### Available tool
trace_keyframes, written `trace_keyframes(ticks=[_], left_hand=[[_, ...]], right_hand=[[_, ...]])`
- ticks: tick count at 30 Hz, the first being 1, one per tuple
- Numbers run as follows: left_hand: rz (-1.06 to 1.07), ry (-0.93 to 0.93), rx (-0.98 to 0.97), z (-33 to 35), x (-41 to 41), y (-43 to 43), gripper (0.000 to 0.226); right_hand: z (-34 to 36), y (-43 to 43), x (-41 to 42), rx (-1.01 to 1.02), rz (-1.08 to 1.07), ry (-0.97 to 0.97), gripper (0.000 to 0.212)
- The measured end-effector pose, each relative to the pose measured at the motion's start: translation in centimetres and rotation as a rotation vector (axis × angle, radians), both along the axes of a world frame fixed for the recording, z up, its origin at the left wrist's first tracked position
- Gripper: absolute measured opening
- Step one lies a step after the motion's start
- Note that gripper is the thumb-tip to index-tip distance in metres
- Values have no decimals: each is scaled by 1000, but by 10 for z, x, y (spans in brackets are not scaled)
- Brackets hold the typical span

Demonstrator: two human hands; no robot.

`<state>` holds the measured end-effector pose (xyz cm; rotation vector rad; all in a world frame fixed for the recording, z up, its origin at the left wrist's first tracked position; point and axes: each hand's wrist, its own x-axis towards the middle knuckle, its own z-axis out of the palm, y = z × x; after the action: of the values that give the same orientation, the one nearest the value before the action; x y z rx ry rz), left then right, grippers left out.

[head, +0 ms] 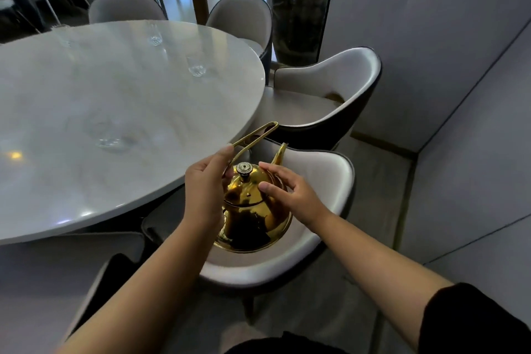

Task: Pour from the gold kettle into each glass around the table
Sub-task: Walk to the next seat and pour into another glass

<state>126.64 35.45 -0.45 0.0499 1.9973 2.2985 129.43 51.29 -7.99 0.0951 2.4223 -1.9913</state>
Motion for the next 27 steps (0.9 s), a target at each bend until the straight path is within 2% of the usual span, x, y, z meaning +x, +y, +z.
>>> trace_keyframes(ticks=[7,12,17,23,27], left_hand=[[91,6,6,-9,-17,79,45],[109,3,-19,-19,-40,120,46],[142,-16,-24,-27,-73,159,45],[233,7,-43,-32,-120,210,48],[281,2,25,-27,-150,247,56]], right_hand=[[-1,82,-28,-13,88,-4,52],[-14,123,-55,-31,109,-11,55],[-29,163,-97,-20,167,-27,67],[-33,215,-163,-10,284,-29,57],[-28,254,-209,-24,355,-38,55]])
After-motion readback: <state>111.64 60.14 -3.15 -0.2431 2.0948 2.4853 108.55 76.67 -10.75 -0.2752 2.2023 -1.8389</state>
